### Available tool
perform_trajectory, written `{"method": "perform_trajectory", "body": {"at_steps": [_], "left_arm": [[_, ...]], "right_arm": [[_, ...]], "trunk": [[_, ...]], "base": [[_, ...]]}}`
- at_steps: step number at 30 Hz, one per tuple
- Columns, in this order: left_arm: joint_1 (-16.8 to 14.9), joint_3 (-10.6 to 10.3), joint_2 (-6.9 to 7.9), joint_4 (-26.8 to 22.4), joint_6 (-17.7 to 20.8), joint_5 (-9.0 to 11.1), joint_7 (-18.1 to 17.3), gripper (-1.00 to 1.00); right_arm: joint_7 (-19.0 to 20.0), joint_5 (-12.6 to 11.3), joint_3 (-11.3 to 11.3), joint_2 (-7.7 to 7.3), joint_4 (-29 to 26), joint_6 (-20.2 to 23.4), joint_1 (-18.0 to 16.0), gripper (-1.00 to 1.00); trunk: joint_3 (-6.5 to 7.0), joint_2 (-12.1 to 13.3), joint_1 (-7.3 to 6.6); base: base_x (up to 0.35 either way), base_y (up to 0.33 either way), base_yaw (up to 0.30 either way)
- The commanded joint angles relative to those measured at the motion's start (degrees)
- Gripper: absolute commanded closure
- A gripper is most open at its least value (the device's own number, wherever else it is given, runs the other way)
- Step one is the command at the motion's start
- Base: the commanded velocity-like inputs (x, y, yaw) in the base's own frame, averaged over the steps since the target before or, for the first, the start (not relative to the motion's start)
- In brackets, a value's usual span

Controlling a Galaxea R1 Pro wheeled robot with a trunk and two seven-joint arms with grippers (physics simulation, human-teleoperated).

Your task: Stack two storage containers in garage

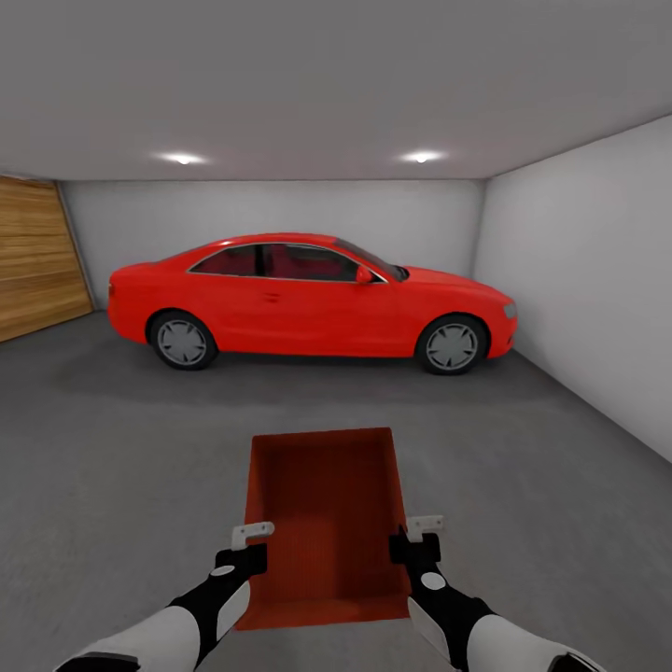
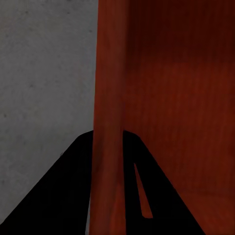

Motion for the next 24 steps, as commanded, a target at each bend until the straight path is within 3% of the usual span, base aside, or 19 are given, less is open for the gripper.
{"method": "perform_trajectory", "body": {"at_steps": [1,24], "left_arm": [[-0.1,1.7,-0.03,-2.5,-1.6,0.0,0.4,1.0],[-0.1,1.7,-0.03,-2.5,-1.6,0.0,0.4,1.0]], "right_arm": [[-0.2,-1.8,-1.0,-0.01,0.2,-0.3,0.0,1.0],[-0.2,-1.8,-1.0,0.0,0.2,-0.3,0.0,1.0]], "trunk": [[-0.11,-0.1,0.05],[-0.11,-0.1,0.05]], "base": [[0.321,0.0,0.0],[0.321,0.0,0.0]]}}
